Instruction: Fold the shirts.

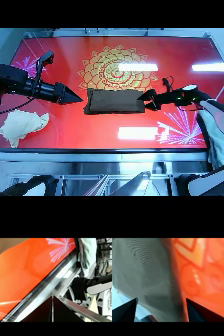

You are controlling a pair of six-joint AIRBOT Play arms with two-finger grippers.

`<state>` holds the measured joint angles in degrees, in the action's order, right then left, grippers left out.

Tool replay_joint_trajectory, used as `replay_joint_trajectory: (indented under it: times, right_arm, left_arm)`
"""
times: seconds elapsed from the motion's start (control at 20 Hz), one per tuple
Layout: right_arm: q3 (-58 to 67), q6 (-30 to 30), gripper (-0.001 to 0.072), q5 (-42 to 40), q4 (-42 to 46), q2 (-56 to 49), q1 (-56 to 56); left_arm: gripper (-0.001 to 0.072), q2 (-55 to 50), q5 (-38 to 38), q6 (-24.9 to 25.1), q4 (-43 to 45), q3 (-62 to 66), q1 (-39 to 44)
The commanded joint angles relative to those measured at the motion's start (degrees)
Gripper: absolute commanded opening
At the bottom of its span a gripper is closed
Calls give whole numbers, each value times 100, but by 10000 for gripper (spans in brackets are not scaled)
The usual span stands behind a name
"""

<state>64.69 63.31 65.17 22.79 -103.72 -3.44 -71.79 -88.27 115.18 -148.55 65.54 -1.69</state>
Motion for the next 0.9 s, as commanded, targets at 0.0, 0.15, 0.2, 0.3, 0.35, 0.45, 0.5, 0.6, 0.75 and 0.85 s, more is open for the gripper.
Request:
replay_joint_trajectory:
  times: [0.0,0.15,0.2,0.3,0.35,0.45,0.5,0.6,0.75,0.85]
  right_arm:
    - [-4,-269,693,-374,-511,-201,396]
    - [214,-256,256,-492,-509,-201,623]
    - [310,-247,78,-424,-509,-195,647]
    - [468,-170,24,-192,-503,-83,654]
    - [494,-96,23,-168,-485,118,627]
    - [586,262,23,-109,-413,772,358]
    - [754,588,23,-17,-192,1147,81]
    - [1259,1508,23,92,647,1958,-772]
    - [1611,2730,22,439,1475,3036,-2369]
    - [1598,3397,23,1384,2339,3381,-3333]
  left_arm:
    - [20,42,-85,-20,7,-2,-7]
    - [20,42,-87,-17,7,-2,-7]
    - [19,42,-90,-17,7,-2,-7]
    - [20,42,-92,-15,11,-2,-7]
    - [20,42,-127,-15,15,-2,-7]
    - [19,42,-199,-13,17,-2,-7]
    - [20,42,-208,-13,22,-2,-4]
    - [20,42,-221,68,39,-2,-4]
    - [20,42,-221,385,44,-4,2]
    - [20,42,-227,396,52,-4,7]
